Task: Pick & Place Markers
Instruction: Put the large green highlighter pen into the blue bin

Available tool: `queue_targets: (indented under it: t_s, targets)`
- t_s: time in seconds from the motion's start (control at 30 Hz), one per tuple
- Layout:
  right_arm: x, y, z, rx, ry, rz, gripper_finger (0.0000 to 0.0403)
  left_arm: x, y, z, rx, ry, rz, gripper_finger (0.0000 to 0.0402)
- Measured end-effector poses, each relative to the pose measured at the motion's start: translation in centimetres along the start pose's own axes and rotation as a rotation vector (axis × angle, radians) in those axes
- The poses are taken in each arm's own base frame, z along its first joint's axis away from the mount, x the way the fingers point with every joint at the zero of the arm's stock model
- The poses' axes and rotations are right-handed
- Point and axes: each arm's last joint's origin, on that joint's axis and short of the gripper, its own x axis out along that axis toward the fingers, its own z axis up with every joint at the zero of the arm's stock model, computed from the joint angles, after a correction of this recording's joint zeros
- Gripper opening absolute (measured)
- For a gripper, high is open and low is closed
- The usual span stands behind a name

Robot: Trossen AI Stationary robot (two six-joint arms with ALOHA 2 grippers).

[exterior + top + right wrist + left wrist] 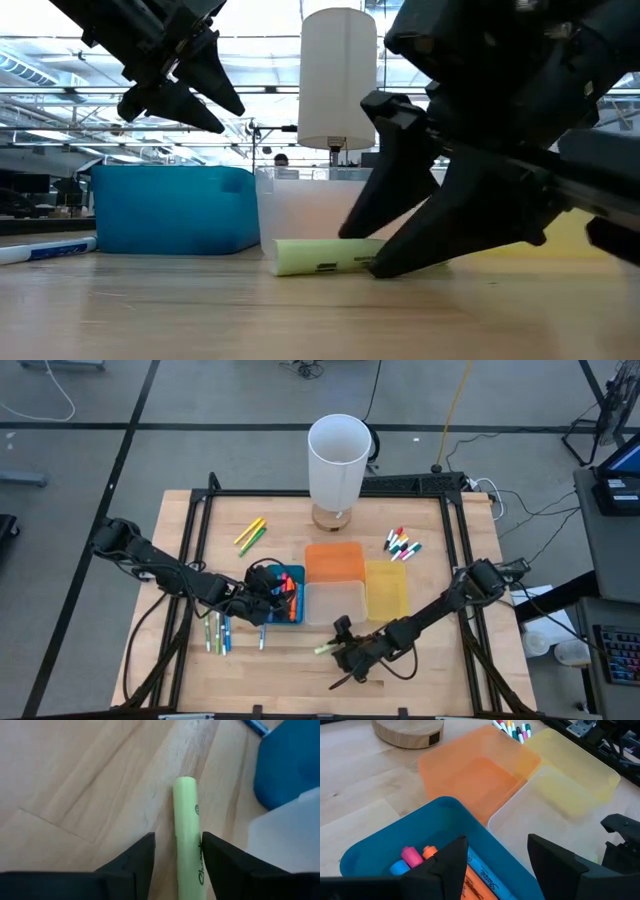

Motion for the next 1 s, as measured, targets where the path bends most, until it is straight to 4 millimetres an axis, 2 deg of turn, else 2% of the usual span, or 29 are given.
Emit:
queue_targets:
  t_s: [0.1, 0.3, 0.43, 0.57, 0.67, 0.77, 0.87, 1.0]
  targets:
    - [-0.4, 0.1, 0.2, 0.065, -0.010, 0.078, 0.0125, 0.0, 0.0, 0.0, 0.000, 0.001, -0.001, 0.0212]
    - [-0.6, 0.6, -0.1, 0.122, 0.022, 0.248, 0.0049, 0.0, 0.0, 0.0, 0.000, 0.007, -0.005, 0.0212]
    - [-0.8, 0.9, 0.0, 0.118, 0.012, 0.351, 0.0044, 0.0, 0.0, 0.0, 0.005, 0.008, -0.004, 0.0212]
    - [-1.9, 0.8, 0.6, 0.113, -0.008, 0.357, 0.0044, 0.0, 0.0, 0.0, 0.008, 0.008, -0.004, 0.0212]
    - [-3.6, 0.8, 1.3, 0.102, -0.035, 0.356, 0.0044, 0.0, 0.0, 0.0, 0.008, 0.007, -0.005, 0.0212]
    - [-5.9, 0.9, 2.9, 0.093, -0.132, 0.349, 0.0044, 0.0, 0.0, 0.0, 0.007, 0.008, -0.005, 0.0212]
    - [-8.5, 1.2, 4.0, 0.059, -0.208, 0.292, 0.0044, 0.0, -0.1, 0.1, 0.030, -0.004, -0.014, 0.0212]
    - [-12.0, 1.0, 4.9, 0.032, -0.291, 0.157, 0.0044, -0.3, -1.4, 0.8, 0.128, -0.096, -0.109, 0.0212]
